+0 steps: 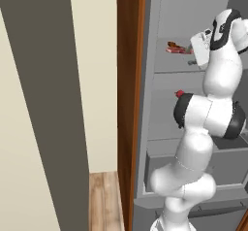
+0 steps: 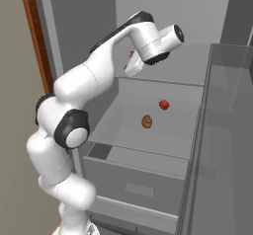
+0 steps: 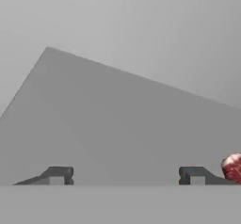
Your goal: Transport the steak and potato to the fridge. Place the steak on the rack containing meat and place the potato on the rack containing the vegetable, ensuring meats and vegetables are on different racks.
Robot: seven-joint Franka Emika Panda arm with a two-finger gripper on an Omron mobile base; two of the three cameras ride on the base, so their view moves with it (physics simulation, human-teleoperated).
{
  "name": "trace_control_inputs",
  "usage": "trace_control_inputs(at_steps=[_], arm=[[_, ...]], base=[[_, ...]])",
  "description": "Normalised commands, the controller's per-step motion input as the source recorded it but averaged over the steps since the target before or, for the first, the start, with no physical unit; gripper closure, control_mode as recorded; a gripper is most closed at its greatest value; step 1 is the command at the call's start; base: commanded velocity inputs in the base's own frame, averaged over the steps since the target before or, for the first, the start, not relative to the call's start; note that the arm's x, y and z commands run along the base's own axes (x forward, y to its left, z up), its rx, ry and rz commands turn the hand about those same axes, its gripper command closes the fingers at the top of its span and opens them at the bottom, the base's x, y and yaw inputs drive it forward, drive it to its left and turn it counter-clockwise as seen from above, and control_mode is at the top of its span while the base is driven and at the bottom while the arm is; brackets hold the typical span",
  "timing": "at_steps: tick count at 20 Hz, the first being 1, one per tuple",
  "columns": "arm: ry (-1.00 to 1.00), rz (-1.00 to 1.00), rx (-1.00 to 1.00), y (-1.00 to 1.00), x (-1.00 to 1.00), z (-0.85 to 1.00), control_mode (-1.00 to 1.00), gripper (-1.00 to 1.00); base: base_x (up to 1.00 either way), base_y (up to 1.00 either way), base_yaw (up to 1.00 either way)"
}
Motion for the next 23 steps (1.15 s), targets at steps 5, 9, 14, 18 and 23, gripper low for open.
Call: trace_control_inputs(at_steps=[5,9,14,18,23], arm=[[-0.17,-0.37,0.04,0.33,-1.00,0.06,-1.00,-1.00],[0.00,-0.25,0.04,0.16,-1.00,0.19,-1.00,-1.00],[0.00,-0.20,0.06,0.12,-1.00,0.39,-1.00,-1.00],[0.00,-0.15,0.06,0.20,-1.00,0.57,-1.00,-1.00],[0.00,-0.05,0.07,0.27,-1.00,0.47,-1.00,-1.00]], base=[[0.00,0.00,0.00],[0.00,0.00,0.00],[0.00,0.00,0.00],[0.00,0.00,0.00],[0.00,0.00,0.00]])
